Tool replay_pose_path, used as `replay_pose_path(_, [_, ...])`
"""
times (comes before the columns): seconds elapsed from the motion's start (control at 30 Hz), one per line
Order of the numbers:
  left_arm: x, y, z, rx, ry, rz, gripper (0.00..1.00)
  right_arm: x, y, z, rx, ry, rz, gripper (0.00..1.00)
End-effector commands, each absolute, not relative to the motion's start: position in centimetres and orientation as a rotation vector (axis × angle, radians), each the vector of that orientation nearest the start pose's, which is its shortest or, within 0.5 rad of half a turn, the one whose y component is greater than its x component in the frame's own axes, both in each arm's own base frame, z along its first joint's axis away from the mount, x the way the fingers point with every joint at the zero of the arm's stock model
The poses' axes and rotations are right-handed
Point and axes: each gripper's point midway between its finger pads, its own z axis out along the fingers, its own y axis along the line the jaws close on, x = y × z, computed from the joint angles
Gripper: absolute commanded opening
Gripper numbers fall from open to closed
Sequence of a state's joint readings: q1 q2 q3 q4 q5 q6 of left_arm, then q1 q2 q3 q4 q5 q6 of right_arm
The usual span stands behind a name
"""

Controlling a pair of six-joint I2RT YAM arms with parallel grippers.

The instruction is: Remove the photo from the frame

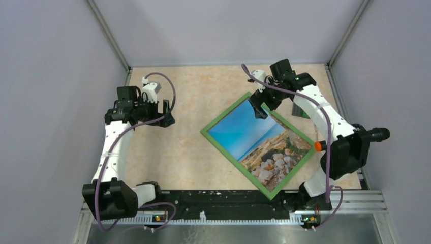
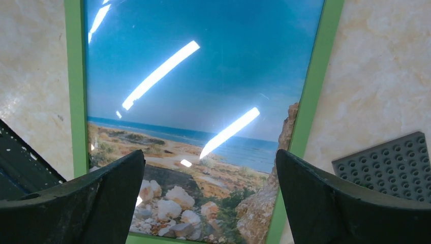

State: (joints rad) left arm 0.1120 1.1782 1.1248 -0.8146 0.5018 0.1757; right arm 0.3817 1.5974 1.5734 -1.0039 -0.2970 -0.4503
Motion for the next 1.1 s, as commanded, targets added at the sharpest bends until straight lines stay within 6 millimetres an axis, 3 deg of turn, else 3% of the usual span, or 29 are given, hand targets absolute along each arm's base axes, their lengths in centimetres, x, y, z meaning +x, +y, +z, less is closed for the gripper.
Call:
replay_pose_path(0.0, [30.9,-5.9,20.8,0.423,2.271,-0.429,0.99,32.8,16.3,20.2,-1.065,2.317,0.328,0.99])
replay_pose_path(0.07, [31.5,-6.8,20.5,0.489,2.258,-0.424,0.99,32.5,15.9,19.8,-1.032,2.343,0.312,0.99])
replay_pose_path(0.33, [33.2,-14.8,16.7,0.753,2.278,-0.549,0.99,31.1,14.6,19.1,-1.076,2.377,0.261,0.99])
replay_pose_path(0.5, [35.1,-18.5,14.0,0.834,2.295,-0.485,0.99,30.6,13.9,18.8,-1.101,2.394,0.228,0.99])
replay_pose_path(0.73, [37.0,-21.0,9.5,0.893,2.394,-0.317,0.99,30.1,13.4,18.1,-1.128,2.411,0.209,0.99])
replay_pose_path(1.07, [37.6,-20.6,4.8,0.952,2.515,-0.202,0.99,30.1,12.6,16.8,-1.127,2.441,0.192,0.99])
